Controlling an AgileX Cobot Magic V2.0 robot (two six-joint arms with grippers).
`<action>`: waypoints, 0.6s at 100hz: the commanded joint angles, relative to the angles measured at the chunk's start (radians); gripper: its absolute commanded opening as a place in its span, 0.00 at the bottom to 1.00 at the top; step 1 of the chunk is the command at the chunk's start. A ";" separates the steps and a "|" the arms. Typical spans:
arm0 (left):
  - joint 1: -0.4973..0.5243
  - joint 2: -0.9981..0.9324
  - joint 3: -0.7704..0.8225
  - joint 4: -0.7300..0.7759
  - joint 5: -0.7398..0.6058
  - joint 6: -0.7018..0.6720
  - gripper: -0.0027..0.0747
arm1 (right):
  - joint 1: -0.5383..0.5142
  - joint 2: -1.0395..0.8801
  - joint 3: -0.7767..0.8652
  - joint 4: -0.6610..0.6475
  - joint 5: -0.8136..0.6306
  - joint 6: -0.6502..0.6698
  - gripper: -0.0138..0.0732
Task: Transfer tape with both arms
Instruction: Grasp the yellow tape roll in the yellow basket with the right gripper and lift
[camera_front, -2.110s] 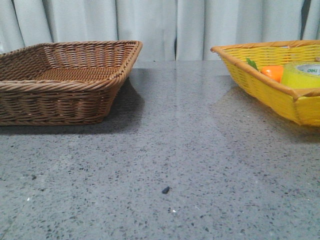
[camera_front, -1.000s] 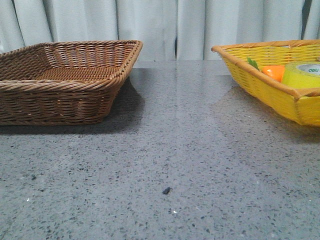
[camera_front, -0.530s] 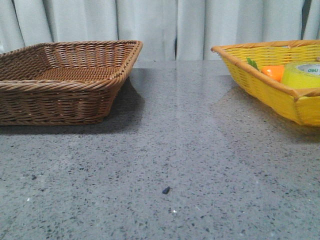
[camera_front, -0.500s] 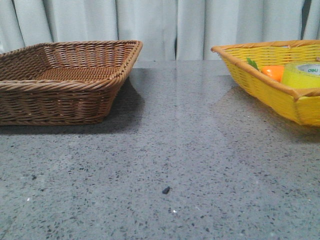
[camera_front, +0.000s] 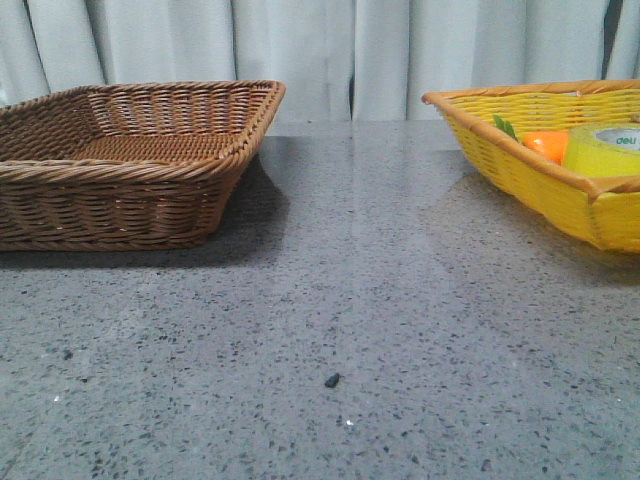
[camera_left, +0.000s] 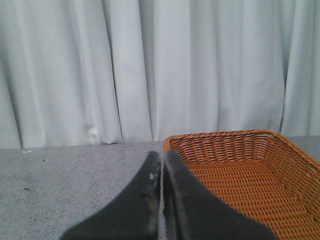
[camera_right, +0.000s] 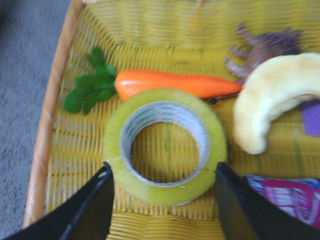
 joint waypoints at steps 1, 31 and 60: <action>0.002 0.017 -0.037 -0.005 -0.073 -0.011 0.01 | 0.036 0.093 -0.110 -0.001 0.048 -0.009 0.62; 0.002 0.017 -0.037 -0.005 -0.075 -0.011 0.01 | 0.101 0.393 -0.268 -0.001 0.139 -0.009 0.62; 0.002 0.017 -0.037 -0.005 -0.075 -0.011 0.01 | 0.101 0.519 -0.291 -0.003 0.162 -0.009 0.62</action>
